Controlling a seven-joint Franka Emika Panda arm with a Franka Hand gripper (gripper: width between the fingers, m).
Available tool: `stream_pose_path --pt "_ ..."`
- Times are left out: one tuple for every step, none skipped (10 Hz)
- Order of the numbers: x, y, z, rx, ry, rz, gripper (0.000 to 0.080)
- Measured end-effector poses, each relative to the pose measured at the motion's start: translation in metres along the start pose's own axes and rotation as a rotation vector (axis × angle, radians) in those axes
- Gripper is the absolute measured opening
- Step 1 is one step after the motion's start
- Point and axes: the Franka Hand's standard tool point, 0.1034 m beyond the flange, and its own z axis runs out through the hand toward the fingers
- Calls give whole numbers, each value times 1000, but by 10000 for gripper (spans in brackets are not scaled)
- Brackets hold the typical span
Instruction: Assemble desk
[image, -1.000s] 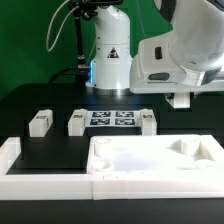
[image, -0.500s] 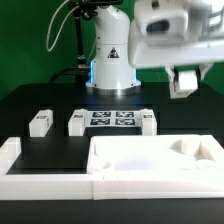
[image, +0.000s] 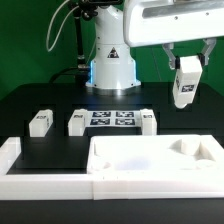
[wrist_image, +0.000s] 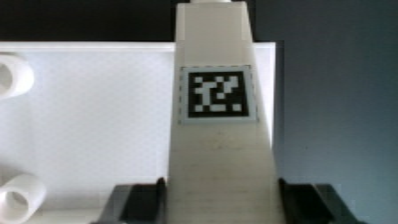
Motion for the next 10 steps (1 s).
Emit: stream_pose_path --pt "13 0 0 1 113 -12 288" --pt "23 1 -14 2 160 -30 288" --pt "42 -3 -38 9 240 -36 289" --pt "53 -6 -51 14 379 -40 289" --pt "48 -5 -44 13 421 -41 289" --pt "51 -5 -44 15 505 -43 289" --pt "52 -5 -44 17 573 -45 289" --pt "50 -3 -38 9 569 -59 289" --pt "53 -1 -32 -11 570 -91 289" --pt "58 1 -29 -30 579 -129 289"
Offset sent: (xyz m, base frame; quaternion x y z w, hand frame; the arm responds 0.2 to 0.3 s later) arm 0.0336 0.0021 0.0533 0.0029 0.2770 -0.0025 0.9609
